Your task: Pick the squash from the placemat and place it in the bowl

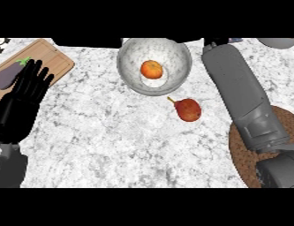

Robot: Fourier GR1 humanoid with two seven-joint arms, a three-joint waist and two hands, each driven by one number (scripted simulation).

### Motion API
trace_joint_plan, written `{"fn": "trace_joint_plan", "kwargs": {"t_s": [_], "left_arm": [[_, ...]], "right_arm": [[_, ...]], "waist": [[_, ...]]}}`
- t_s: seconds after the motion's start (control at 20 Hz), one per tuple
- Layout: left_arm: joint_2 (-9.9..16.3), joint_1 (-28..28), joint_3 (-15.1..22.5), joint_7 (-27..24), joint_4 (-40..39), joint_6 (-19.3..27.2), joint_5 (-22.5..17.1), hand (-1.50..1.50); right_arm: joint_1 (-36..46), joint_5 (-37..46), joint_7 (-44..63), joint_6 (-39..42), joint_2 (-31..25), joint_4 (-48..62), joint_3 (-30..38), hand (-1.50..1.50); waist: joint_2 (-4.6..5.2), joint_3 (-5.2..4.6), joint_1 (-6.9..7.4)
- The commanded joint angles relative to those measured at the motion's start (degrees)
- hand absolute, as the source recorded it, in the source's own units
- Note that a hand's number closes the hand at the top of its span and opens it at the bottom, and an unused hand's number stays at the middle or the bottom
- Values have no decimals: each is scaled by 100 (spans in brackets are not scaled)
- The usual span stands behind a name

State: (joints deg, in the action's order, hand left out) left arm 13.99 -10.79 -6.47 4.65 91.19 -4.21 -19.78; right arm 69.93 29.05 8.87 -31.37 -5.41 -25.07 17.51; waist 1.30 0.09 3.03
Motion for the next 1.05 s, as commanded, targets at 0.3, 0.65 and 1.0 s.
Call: {"fn": "trace_joint_plan", "kwargs": {"t_s": [0.3,0.65,1.0], "left_arm": [[147,152,-273,17,-77,-154,-92,0],[-40,714,-154,61,467,55,90,0],[-38,744,-334,-464,-56,-217,135,0]], "right_arm": [[-809,-659,-358,291,-560,-700,396,-150],[-2534,-1026,110,1481,-903,-2686,124,-150],[-4146,-1669,295,2521,-1318,-4477,198,-150]], "waist": [[-135,-9,-308],[-212,-12,-462],[-163,-13,-397]]}}
